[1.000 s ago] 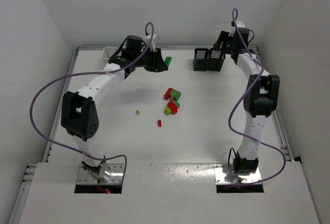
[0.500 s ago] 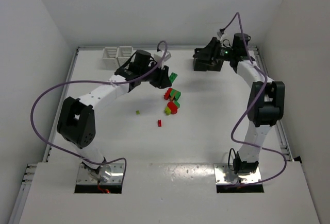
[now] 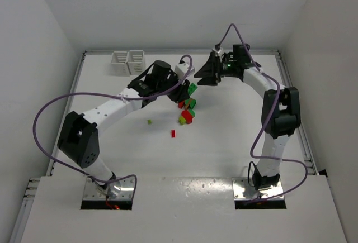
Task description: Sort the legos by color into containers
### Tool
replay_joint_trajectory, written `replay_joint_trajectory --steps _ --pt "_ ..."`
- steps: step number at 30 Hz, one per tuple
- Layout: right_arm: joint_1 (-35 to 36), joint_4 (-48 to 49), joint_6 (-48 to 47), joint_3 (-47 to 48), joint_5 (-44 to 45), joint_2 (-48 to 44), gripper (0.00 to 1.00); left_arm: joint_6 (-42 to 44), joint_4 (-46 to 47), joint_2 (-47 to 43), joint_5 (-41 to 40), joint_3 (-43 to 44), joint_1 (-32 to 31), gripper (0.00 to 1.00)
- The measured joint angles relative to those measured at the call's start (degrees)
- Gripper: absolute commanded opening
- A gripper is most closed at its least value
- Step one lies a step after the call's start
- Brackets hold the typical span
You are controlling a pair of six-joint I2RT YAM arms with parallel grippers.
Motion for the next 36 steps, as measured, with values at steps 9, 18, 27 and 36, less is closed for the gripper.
replay_joint_trajectory --steps 9,18,27,36 --pt "3.1 -9.7 -8.2 -0.2 1.1 0.1 0.64 1.2 0.0 0.0 -2.4 0.0 -0.4 0.0" --pt "5.1 -11.2 -10.3 -0.9 1.3 0.1 0.22 2.3 -0.8 0.0 -3.6 0.2 -0.8 0.0" --pt "5.6 -10.6 -9.4 -0.9 1.3 0.1 0.0 2.8 -1.5 0.0 -3.0 0.2 -0.7 0.77" --pt "3.7 -17.8 -18.9 8.4 14.2 0.4 0.0 -0.5 -4.5 -4.3 6.6 0.3 4.7 1.0"
